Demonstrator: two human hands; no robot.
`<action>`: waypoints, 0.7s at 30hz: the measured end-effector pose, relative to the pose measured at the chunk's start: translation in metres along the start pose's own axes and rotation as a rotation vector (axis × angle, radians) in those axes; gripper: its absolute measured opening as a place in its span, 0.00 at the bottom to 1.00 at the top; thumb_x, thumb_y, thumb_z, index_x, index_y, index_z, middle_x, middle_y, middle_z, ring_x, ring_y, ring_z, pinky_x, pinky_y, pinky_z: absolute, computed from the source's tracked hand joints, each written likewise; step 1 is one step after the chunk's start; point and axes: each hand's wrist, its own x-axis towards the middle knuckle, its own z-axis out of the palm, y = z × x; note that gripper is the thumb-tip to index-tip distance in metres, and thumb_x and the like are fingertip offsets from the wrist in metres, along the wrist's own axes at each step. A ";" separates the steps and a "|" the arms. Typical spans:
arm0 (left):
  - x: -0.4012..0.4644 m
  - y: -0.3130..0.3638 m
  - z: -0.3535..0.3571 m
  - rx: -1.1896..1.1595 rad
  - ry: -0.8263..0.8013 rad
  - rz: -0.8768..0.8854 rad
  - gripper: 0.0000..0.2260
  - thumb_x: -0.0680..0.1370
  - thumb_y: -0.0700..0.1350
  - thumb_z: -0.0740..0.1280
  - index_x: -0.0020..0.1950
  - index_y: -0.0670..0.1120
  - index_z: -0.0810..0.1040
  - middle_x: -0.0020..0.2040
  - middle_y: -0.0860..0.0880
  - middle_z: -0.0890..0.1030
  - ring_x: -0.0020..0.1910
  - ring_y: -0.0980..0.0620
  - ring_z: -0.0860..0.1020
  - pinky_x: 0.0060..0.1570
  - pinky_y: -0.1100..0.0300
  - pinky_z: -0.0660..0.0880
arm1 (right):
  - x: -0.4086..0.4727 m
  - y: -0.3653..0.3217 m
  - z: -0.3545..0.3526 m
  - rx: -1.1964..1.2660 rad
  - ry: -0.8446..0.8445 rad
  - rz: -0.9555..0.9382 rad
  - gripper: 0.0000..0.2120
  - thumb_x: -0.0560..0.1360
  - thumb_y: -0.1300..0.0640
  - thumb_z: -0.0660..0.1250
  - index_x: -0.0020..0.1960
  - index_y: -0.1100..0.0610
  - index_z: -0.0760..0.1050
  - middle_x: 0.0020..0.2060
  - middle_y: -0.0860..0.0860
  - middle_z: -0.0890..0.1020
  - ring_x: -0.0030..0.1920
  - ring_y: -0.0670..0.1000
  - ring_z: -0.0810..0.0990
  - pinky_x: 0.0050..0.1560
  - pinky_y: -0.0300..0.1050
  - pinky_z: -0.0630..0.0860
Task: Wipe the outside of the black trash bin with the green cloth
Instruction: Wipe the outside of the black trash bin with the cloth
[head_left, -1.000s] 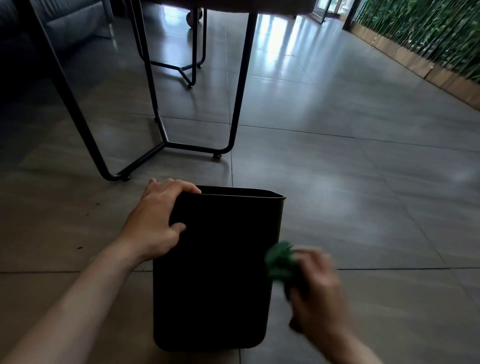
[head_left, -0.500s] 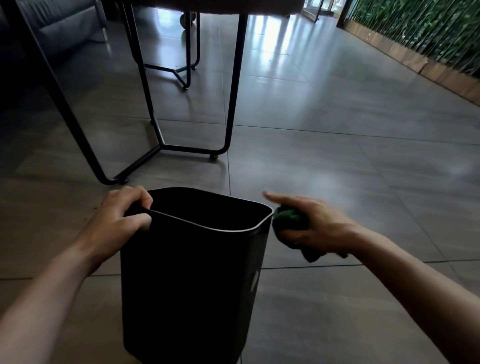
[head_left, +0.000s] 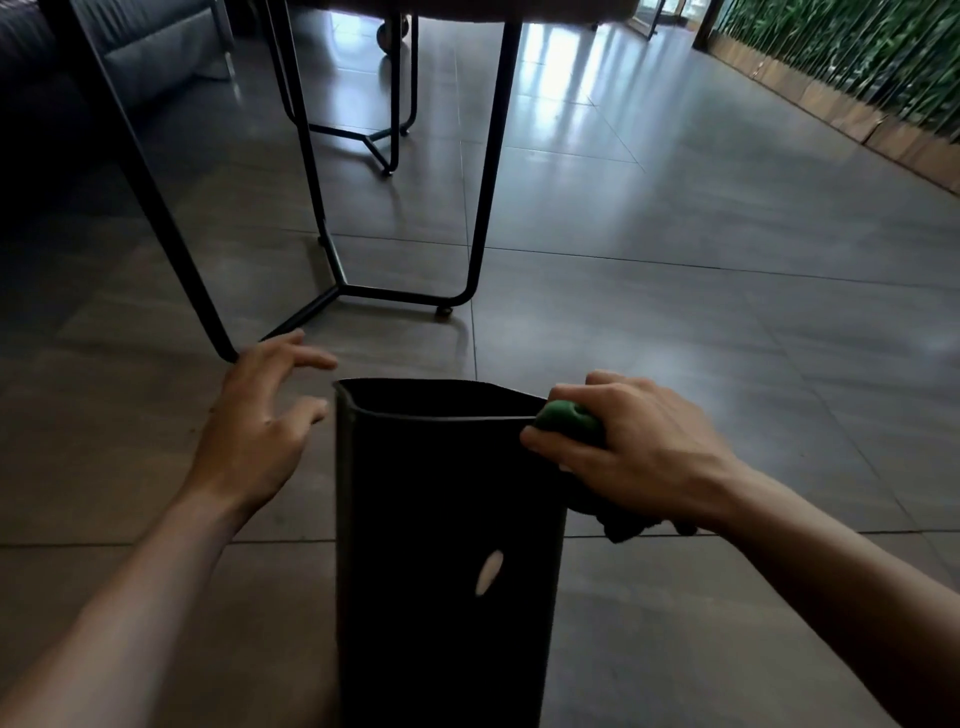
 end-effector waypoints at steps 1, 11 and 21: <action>-0.002 0.008 0.003 -0.034 0.004 0.083 0.14 0.75 0.46 0.66 0.59 0.57 0.79 0.72 0.54 0.73 0.74 0.54 0.69 0.72 0.54 0.64 | 0.005 -0.003 0.000 -0.005 0.004 0.040 0.24 0.70 0.22 0.50 0.47 0.37 0.73 0.40 0.43 0.76 0.41 0.50 0.78 0.39 0.47 0.72; -0.012 0.030 0.015 0.202 -0.252 0.398 0.34 0.70 0.56 0.74 0.75 0.60 0.68 0.68 0.59 0.72 0.69 0.55 0.69 0.69 0.63 0.65 | 0.014 -0.017 0.006 0.123 0.075 0.178 0.15 0.76 0.32 0.64 0.54 0.42 0.77 0.43 0.43 0.80 0.45 0.50 0.81 0.41 0.46 0.77; -0.003 0.011 0.004 0.173 -0.193 0.291 0.31 0.69 0.56 0.74 0.72 0.59 0.72 0.65 0.57 0.74 0.66 0.50 0.73 0.67 0.48 0.72 | 0.005 -0.077 0.062 0.451 0.495 -0.156 0.20 0.73 0.43 0.73 0.59 0.50 0.73 0.56 0.50 0.78 0.57 0.53 0.77 0.56 0.53 0.77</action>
